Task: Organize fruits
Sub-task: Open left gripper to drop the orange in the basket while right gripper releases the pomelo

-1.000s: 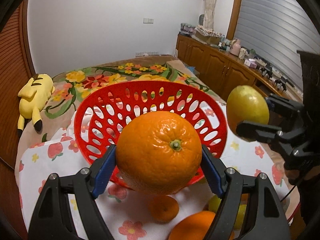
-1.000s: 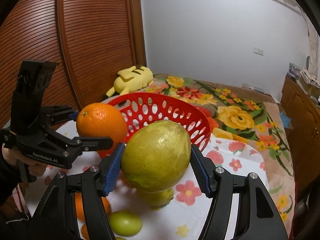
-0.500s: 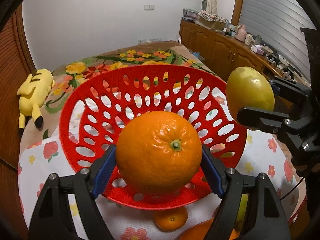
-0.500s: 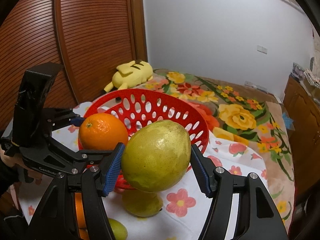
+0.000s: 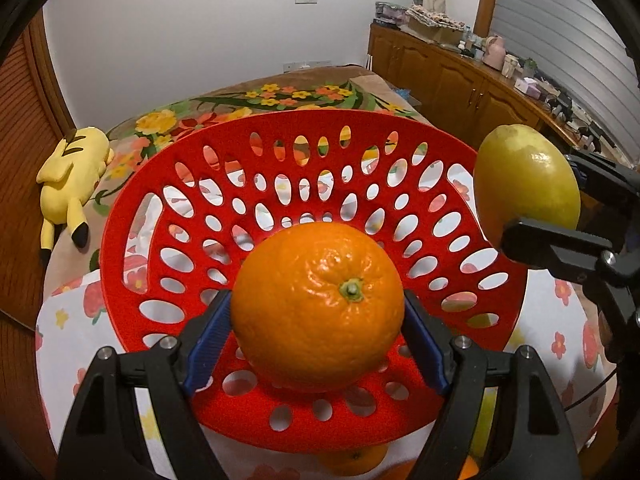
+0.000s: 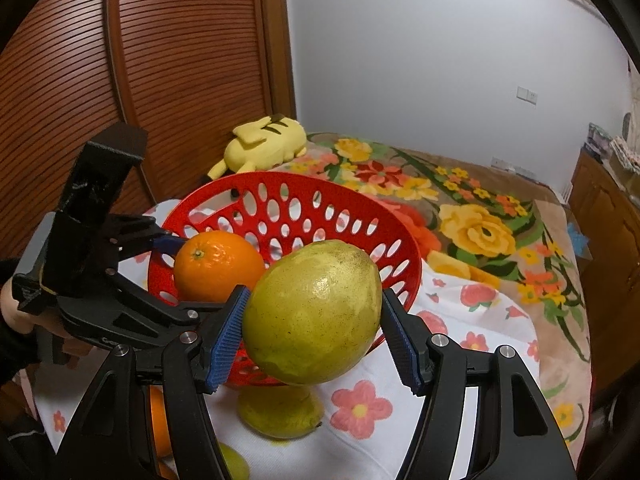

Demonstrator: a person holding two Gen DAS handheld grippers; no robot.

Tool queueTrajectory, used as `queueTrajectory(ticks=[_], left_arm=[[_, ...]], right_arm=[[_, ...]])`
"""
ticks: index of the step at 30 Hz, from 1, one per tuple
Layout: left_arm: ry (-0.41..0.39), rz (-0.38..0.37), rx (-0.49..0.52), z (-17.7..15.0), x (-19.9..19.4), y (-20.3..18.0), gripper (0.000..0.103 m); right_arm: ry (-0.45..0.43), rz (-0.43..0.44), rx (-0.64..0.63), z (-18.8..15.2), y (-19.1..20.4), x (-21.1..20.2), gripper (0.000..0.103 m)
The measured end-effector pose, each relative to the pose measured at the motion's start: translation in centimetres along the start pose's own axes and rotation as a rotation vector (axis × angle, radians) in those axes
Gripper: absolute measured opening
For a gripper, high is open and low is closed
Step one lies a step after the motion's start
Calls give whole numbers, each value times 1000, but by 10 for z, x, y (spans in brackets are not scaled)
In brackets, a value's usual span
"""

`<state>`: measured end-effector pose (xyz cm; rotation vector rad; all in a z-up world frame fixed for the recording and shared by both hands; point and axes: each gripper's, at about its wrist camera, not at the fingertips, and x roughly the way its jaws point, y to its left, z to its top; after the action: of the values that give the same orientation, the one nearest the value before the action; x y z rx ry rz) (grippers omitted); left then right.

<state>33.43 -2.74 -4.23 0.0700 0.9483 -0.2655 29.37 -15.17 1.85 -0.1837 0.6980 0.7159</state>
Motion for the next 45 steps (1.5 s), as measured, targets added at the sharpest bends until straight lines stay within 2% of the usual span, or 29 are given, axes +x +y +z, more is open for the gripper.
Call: queueTrajectory(ticks=[4, 7, 10, 22, 39, 45], left_arm=[[-10, -1, -2, 0, 0, 0, 83], [-99, 17, -21, 8, -18, 3, 88], [-131, 6, -33, 14, -32, 5, 88], [-137, 11, -74, -3, -40, 28, 88], [-157, 23, -88, -20, -56, 37, 88], [-164, 23, -91, -30, -65, 37, 88]], right_arm=[[0, 1, -1, -1, -1, 0, 67], [1, 4, 0, -1, 0, 1, 67], [1, 8, 0, -1, 2, 2, 67], [23, 13, -7, 0, 7, 15, 67], [77, 6, -13, -3, 14, 29, 67], [34, -2, 2, 2, 15, 16, 70]])
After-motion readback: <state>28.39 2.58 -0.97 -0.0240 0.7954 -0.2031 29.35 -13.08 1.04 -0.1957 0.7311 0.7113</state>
